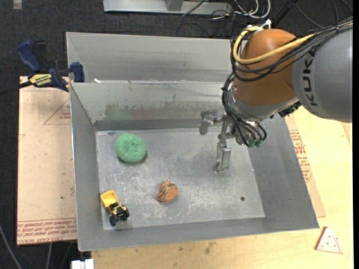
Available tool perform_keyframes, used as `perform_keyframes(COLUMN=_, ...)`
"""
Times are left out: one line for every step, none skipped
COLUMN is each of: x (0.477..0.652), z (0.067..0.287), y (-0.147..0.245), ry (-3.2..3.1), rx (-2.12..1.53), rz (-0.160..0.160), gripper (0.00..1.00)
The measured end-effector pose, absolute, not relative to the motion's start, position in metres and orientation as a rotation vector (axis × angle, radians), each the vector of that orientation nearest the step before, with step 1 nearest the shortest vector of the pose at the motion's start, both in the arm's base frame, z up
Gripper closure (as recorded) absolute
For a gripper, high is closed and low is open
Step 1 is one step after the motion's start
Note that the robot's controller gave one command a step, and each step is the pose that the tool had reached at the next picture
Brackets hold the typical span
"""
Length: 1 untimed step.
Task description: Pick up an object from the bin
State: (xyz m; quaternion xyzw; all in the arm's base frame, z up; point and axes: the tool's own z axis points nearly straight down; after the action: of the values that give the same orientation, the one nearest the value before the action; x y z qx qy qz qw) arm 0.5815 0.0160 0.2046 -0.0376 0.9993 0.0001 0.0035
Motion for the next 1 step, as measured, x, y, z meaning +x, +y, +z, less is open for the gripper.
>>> perform_keyframes(x=0.5778, z=0.1464, y=0.0444, ry=3.129, rx=-0.208, rz=0.001, gripper=0.00)
